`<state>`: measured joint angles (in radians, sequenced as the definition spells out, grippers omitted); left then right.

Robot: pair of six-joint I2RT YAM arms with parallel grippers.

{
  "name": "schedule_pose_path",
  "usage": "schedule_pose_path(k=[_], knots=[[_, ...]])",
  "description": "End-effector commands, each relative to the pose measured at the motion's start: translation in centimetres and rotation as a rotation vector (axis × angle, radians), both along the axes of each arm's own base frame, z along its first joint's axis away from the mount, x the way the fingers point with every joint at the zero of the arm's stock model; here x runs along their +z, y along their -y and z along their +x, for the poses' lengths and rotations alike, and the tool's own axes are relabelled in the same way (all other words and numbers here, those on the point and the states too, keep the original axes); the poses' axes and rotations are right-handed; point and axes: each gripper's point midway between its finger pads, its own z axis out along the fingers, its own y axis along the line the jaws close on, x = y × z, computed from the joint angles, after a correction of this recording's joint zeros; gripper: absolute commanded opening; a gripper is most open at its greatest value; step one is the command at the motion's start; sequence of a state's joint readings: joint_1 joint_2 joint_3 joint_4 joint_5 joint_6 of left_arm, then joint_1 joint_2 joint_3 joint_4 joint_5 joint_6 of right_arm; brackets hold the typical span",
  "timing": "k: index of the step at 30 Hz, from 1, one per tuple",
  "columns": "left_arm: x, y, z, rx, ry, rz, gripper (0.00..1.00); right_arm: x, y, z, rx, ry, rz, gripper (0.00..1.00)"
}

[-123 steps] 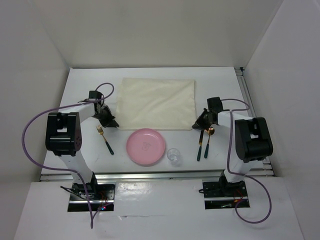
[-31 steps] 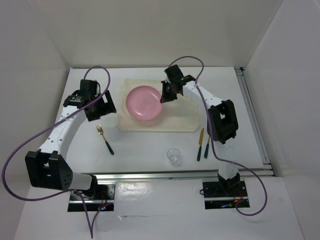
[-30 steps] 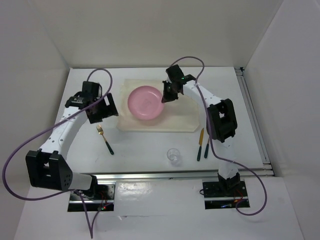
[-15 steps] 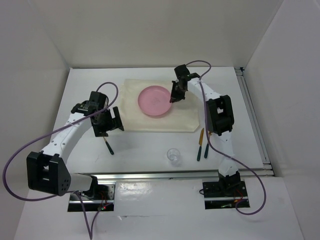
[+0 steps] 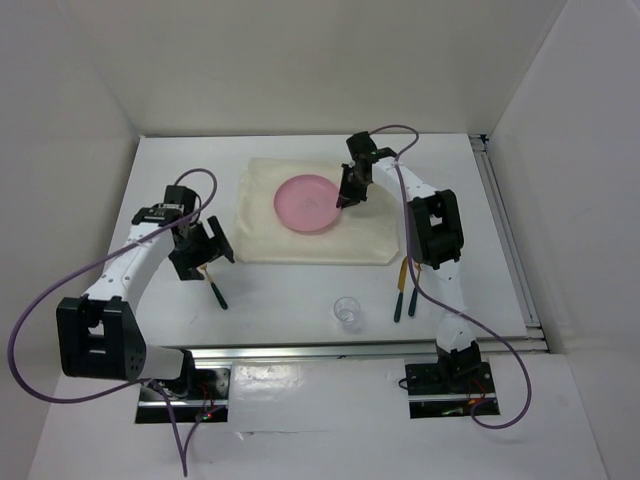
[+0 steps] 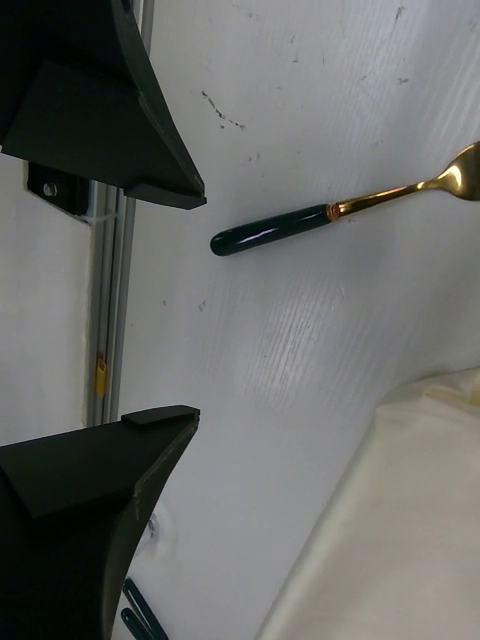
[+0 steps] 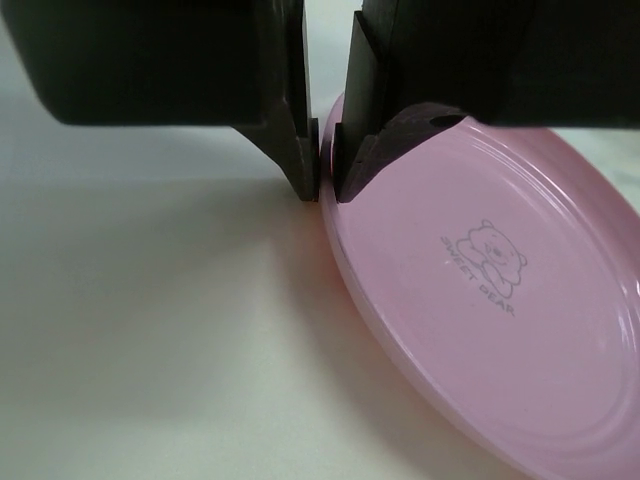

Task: Set the dinner table for one person

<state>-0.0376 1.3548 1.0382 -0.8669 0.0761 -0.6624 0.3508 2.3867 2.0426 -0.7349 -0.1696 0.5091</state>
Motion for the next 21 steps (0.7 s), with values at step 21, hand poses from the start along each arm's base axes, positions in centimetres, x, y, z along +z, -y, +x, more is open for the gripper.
schedule_pose_path(k=[21], knots=[[-1.7, -1.7, -0.8, 0.076, -0.051, -0.029, 1.00, 3.6, 0.6, -2.2, -0.031, 0.034, 0.009, 0.00]])
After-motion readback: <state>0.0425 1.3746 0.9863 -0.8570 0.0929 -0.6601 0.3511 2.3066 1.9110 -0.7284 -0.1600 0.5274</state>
